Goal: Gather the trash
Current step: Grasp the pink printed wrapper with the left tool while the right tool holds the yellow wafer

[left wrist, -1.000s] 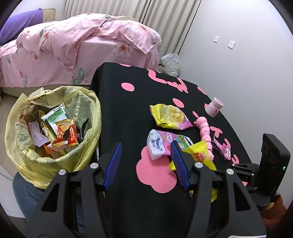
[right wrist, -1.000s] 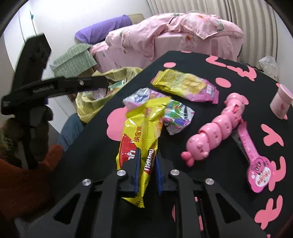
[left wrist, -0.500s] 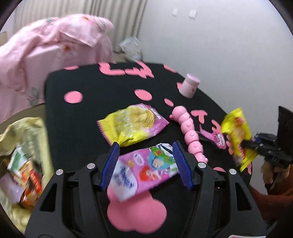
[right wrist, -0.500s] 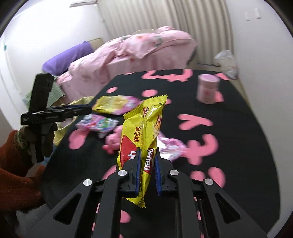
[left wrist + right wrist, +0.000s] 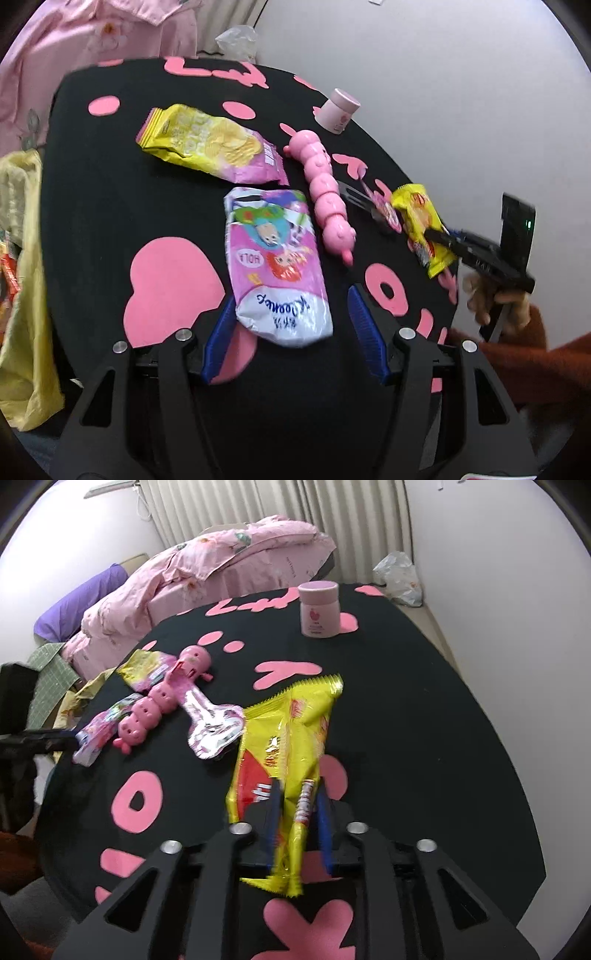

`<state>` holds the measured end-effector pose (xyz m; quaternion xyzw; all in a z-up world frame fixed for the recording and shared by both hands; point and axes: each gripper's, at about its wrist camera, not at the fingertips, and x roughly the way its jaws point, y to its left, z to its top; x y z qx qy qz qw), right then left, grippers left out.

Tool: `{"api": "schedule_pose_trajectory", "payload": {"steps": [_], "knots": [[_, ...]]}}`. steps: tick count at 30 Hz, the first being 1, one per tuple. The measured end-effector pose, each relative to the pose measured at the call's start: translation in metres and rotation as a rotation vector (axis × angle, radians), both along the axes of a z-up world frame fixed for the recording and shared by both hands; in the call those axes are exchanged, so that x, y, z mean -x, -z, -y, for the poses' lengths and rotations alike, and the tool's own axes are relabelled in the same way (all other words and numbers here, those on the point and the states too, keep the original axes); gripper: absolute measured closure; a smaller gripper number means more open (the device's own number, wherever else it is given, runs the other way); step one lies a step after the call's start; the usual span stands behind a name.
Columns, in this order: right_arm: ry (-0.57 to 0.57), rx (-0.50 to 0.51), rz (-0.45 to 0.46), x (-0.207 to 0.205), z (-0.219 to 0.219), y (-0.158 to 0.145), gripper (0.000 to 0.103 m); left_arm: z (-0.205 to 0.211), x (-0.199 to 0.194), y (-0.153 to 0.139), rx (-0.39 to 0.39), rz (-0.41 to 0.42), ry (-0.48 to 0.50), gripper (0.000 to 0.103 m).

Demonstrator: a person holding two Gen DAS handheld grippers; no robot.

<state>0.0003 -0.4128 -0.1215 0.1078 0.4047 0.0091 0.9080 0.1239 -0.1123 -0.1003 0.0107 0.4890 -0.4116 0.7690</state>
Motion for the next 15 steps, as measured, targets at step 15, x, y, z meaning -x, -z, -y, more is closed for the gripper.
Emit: {"api": "schedule_pose_trajectory", "payload": {"steps": [15], "knots": [[0.076,-0.093,0.008,0.005,0.008,0.013,0.047,0.035,-0.010,0.002,-0.224,0.121,-0.239,0.059]]}}
